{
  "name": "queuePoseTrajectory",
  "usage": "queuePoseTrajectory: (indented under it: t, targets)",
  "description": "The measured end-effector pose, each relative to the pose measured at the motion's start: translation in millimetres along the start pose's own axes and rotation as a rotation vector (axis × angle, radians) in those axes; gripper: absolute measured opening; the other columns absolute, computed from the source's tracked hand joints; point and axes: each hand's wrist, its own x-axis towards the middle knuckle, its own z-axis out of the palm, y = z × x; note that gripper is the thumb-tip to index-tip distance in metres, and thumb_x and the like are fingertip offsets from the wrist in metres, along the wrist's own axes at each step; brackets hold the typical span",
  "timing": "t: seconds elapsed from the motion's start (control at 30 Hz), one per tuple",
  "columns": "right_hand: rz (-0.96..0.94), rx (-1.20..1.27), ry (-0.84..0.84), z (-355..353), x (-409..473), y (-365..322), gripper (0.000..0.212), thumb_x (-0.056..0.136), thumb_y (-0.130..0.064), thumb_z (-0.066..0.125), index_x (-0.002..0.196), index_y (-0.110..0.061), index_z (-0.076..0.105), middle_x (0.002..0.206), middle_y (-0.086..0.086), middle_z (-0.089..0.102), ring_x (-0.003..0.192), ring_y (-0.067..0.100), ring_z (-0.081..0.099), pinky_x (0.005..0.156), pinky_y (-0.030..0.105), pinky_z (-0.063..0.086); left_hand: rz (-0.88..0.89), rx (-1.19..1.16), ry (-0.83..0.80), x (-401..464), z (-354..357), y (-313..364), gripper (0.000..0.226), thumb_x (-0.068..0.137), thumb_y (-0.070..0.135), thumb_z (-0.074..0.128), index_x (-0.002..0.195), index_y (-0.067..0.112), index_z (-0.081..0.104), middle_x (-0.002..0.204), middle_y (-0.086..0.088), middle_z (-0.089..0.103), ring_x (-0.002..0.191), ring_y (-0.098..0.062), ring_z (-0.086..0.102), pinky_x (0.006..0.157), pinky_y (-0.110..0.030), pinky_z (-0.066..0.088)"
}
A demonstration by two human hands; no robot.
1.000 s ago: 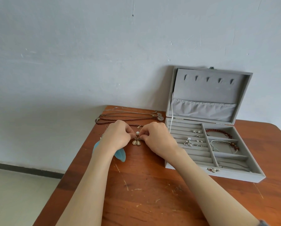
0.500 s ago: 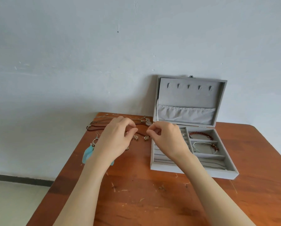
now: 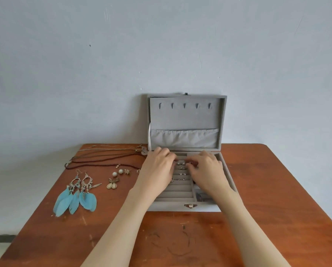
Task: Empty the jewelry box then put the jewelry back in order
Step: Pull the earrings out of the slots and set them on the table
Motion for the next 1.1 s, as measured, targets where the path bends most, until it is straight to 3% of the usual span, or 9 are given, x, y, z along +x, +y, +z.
queuePoseTrajectory:
  t: [0.2, 0.33, 0.47, 0.67, 0.77, 0.83, 0.93, 1.1]
  targets:
    - [-0.014, -0.07, -0.032, 4.0, 1.1, -1.7, 0.029, 0.092, -0.028, 0.047, 0.116, -0.028, 0.063, 0.112, 0.004, 0.054, 0.115, 0.024, 0.042, 0.093, 0.039, 0.032, -0.026, -0.053, -0.044, 4.3, 2.1, -4.6, 0.026, 0.092, 0.019, 0.053, 0.115, 0.022, 0.065, 0.101, -0.001, 0.057, 0.1, -0.019, 0.047, 0.078, -0.028, 0.038]
    - [-0.001, -0.046, -0.003, 5.9, 1.7, -2.7, 0.025, 0.091, -0.026, 0.049, 0.11, -0.024, 0.065, 0.111, 0.002, 0.055, 0.113, 0.023, 0.044, 0.092, 0.037, 0.032, -0.017, -0.096, -0.075, 7.0, 0.7, -1.4, 0.023, 0.091, 0.025, 0.055, 0.108, 0.017, 0.067, 0.101, -0.001, 0.06, 0.102, -0.018, 0.046, 0.084, -0.033, 0.041]
    - [0.029, -0.036, 0.06, 11.2, 1.2, -4.8, 0.017, 0.09, -0.028, 0.052, 0.1, -0.021, 0.065, 0.104, 0.0, 0.058, 0.107, 0.021, 0.047, 0.086, 0.036, 0.031, -0.067, -0.167, -0.08, 10.2, 3.0, -3.4, 0.018, 0.088, 0.025, 0.059, 0.099, 0.014, 0.067, 0.1, 0.001, 0.059, 0.1, -0.014, 0.045, 0.082, -0.022, 0.035]
    - [0.051, 0.041, 0.064, 9.8, 3.1, -5.6, 0.009, 0.086, -0.026, 0.059, 0.089, -0.02, 0.065, 0.097, -0.002, 0.058, 0.103, 0.019, 0.048, 0.084, 0.034, 0.028, -0.122, -0.259, -0.099, 10.9, 0.4, -3.0, 0.006, 0.083, 0.022, 0.065, 0.085, 0.017, 0.066, 0.084, 0.01, 0.055, 0.086, -0.006, 0.04, 0.072, -0.016, 0.027]
    - [0.046, 0.047, 0.05, 8.1, 2.4, -5.8, 0.009, 0.085, -0.026, 0.06, 0.09, -0.021, 0.066, 0.099, -0.002, 0.058, 0.104, 0.019, 0.047, 0.084, 0.034, 0.028, -0.172, -0.308, -0.1, 7.7, -2.3, -3.5, 0.008, 0.083, 0.02, 0.065, 0.079, 0.025, 0.06, 0.078, 0.018, 0.047, 0.075, -0.001, 0.043, 0.067, -0.017, 0.035]
    - [0.041, 0.028, 0.044, 7.6, 2.4, -5.8, 0.012, 0.086, -0.027, 0.058, 0.093, -0.022, 0.067, 0.1, -0.002, 0.058, 0.105, 0.019, 0.047, 0.086, 0.034, 0.029, -0.202, -0.33, -0.097, 5.6, -4.0, -3.8, 0.015, 0.082, 0.02, 0.064, 0.076, 0.03, 0.056, 0.081, 0.013, 0.047, 0.076, -0.003, 0.048, 0.062, -0.011, 0.034]
    - [0.034, 0.015, 0.043, 7.5, 1.9, -5.7, 0.013, 0.087, -0.027, 0.057, 0.094, -0.023, 0.067, 0.101, -0.002, 0.058, 0.105, 0.019, 0.047, 0.087, 0.034, 0.03, -0.214, -0.341, -0.093, 5.6, -6.9, -2.1, 0.008, 0.083, 0.018, 0.063, 0.083, 0.026, 0.063, 0.086, 0.006, 0.053, 0.078, -0.005, 0.051, 0.065, -0.009, 0.034]
    - [-0.017, 0.028, 0.071, 7.2, -0.5, -12.5, 0.011, 0.087, -0.026, 0.058, 0.089, -0.021, 0.067, 0.095, -0.004, 0.055, 0.103, 0.017, 0.047, 0.081, 0.033, 0.027, -0.207, -0.357, -0.03, -3.0, -28.6, -5.1, 0.015, 0.084, 0.009, 0.063, 0.095, 0.014, 0.072, 0.08, 0.014, 0.056, 0.068, 0.011, 0.048, 0.068, 0.005, 0.033]
